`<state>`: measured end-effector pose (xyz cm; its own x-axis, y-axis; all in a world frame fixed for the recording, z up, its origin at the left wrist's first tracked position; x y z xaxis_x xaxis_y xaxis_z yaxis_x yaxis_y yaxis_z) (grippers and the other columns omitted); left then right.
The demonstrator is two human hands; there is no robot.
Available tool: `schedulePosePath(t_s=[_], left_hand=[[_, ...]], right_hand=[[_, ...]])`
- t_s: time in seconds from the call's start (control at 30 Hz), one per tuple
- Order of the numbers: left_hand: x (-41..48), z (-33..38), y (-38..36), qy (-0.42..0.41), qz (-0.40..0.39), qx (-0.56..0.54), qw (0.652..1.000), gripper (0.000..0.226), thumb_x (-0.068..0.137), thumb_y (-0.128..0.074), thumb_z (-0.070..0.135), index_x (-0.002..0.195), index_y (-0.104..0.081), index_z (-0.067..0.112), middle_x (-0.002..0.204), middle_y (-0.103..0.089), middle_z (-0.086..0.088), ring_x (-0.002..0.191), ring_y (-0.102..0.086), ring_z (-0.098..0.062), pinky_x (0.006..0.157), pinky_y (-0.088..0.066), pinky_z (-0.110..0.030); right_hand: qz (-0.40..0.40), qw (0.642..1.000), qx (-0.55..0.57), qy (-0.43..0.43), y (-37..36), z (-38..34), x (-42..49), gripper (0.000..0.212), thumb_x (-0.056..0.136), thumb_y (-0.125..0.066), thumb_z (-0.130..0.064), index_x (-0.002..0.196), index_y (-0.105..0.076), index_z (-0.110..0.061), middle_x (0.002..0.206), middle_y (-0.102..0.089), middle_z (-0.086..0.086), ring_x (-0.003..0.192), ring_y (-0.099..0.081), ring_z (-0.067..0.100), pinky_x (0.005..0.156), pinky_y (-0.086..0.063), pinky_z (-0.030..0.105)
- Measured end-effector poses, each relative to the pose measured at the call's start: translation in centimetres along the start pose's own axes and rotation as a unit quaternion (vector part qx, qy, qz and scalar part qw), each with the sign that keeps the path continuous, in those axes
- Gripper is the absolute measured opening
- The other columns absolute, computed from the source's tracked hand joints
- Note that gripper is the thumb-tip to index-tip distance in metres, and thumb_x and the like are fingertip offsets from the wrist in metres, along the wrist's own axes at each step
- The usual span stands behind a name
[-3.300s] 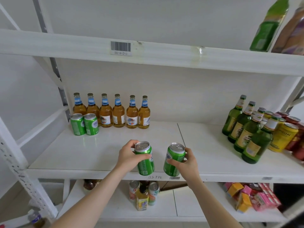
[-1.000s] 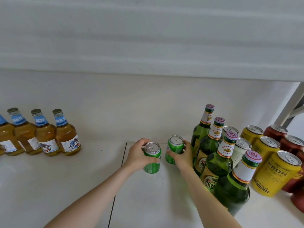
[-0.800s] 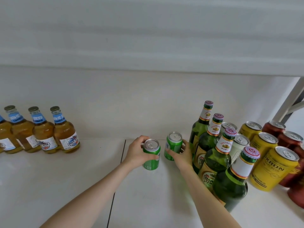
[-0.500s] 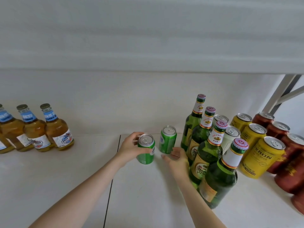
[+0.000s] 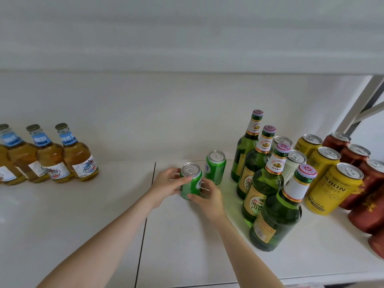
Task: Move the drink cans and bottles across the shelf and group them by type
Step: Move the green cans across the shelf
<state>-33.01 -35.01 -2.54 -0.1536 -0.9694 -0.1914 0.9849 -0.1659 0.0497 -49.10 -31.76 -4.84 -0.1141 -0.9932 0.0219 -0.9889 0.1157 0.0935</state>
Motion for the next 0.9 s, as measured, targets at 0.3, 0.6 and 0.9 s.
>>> schedulePosePath(t_s=[0.3,0.6,0.9], left_hand=[[-1.6,-1.2,-4.6,0.002,-0.035,-0.001,0.999,0.044,0.072,-0.086,0.032,0.11,-0.066,0.018,0.111,-0.07,-0.008,0.097,-0.071,-0.016,0.083,-0.059,-0.032],[-2.6,-0.7,-8.9,0.003,-0.065,0.005,0.998,0.039,0.074,-0.084,0.032,0.108,-0.067,0.023,0.109,-0.07,-0.008,0.096,-0.072,-0.016,0.073,-0.057,-0.025],[-2.1,0.3,-9.5,0.014,-0.064,-0.01,0.998,0.037,0.076,-0.083,0.028,0.108,-0.066,0.019,0.102,-0.074,-0.003,0.09,-0.073,-0.014,0.066,-0.056,-0.023]], right_hand=[[0.07,0.997,0.02,0.002,4.3,0.8,-3.9,0.048,0.072,-0.082,0.003,0.111,-0.061,-0.015,0.101,-0.07,-0.002,0.086,-0.067,-0.001,0.07,-0.052,0.014],[0.101,0.994,0.035,0.009,7.4,0.7,-6.0,0.047,0.076,-0.078,0.003,0.11,-0.057,-0.022,0.103,-0.067,-0.007,0.089,-0.065,-0.004,0.072,-0.053,0.014],[0.119,0.993,0.015,-0.005,7.5,1.5,-5.0,0.045,0.077,-0.08,-0.006,0.099,-0.054,-0.035,0.102,-0.067,-0.013,0.09,-0.065,-0.007,0.074,-0.054,0.016]])
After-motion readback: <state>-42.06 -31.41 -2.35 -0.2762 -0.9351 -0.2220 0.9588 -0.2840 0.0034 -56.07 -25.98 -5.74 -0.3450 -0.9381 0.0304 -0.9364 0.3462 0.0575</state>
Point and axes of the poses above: each hand's wrist, its own x-axis towards the middle knuckle, its own y-axis out of the back of the hand, z = x × y, the point moved 9 cm from there along x, towards the middle knuckle
